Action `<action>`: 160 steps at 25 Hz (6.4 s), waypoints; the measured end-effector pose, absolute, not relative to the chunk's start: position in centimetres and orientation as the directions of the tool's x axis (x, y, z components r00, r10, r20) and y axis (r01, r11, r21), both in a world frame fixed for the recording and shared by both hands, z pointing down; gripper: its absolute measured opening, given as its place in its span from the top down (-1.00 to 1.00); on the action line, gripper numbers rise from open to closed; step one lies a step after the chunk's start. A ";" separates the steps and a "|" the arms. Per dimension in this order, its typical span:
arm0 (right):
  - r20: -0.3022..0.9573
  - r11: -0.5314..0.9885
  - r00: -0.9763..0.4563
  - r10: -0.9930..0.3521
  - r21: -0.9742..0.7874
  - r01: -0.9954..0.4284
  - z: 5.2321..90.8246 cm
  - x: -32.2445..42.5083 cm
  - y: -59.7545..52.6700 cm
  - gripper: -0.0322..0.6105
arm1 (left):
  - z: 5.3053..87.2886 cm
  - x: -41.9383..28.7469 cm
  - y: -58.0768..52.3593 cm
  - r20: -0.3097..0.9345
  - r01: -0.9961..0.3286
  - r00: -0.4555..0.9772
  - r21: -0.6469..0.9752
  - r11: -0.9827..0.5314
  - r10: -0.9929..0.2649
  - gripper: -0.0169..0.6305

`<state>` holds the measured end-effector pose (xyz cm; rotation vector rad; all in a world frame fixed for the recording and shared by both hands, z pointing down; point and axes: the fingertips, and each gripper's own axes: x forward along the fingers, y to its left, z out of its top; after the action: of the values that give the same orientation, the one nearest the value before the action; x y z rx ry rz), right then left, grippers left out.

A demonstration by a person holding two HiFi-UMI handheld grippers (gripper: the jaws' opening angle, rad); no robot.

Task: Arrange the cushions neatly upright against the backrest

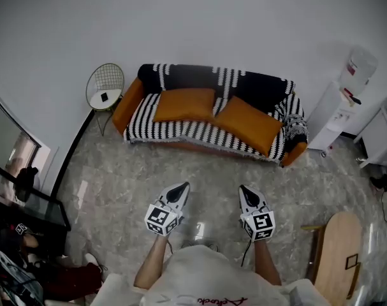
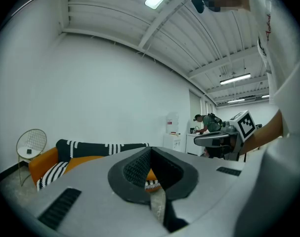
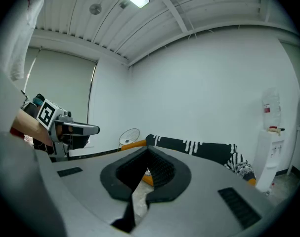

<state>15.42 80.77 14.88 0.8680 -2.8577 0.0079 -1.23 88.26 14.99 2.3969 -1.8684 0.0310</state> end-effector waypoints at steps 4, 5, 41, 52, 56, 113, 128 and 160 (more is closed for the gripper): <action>0.124 0.844 -0.837 -0.533 0.013 -0.535 14.3 15.4 80.4 0.81 | 14.6 -0.8 88.0 0.074 -0.972 0.229 0.059 -0.225 -0.971 0.86; 0.122 0.847 -0.840 -0.529 0.008 -0.532 14.3 15.5 80.3 0.81 | 14.7 -0.7 88.0 0.078 -0.974 0.224 0.062 -0.220 -0.971 0.86; 0.187 0.862 -0.845 -0.501 0.030 -0.505 16.4 1.4 61.1 0.81 | 18.2 -13.7 68.2 0.087 -0.966 0.226 0.149 -0.211 -0.970 0.86; 0.205 0.875 -0.852 -0.481 0.066 -0.479 15.6 -10.2 54.5 0.81 | 17.6 -24.6 61.4 0.072 -0.965 0.221 0.161 -0.208 -0.973 0.86; 0.216 0.873 -0.847 -0.486 0.078 -0.481 15.7 -12.2 53.9 0.81 | 17.7 -26.4 60.1 0.071 -0.953 0.261 0.174 -0.246 -0.963 0.86; 0.265 0.909 -0.879 -0.397 -0.018 -0.416 19.4 -28.1 16.3 0.81 | 21.2 -40.0 22.1 0.190 -0.950 0.262 0.222 -0.218 -0.946 0.86; 0.378 0.929 -0.874 -0.305 -0.082 -0.360 24.7 -32.7 10.8 0.81 | 26.4 -45.1 19.3 0.296 -0.950 0.204 0.288 -0.117 -0.933 0.86; 0.680 0.837 -0.696 -0.229 -0.227 -0.498 52.3 -31.5 16.7 0.81 | 51.6 -52.1 26.1 0.560 -0.915 0.190 0.398 0.061 -0.806 0.86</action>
<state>-31.53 16.66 52.28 0.5285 -2.3467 0.5265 -52.13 26.06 51.61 1.7536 -1.6275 0.1940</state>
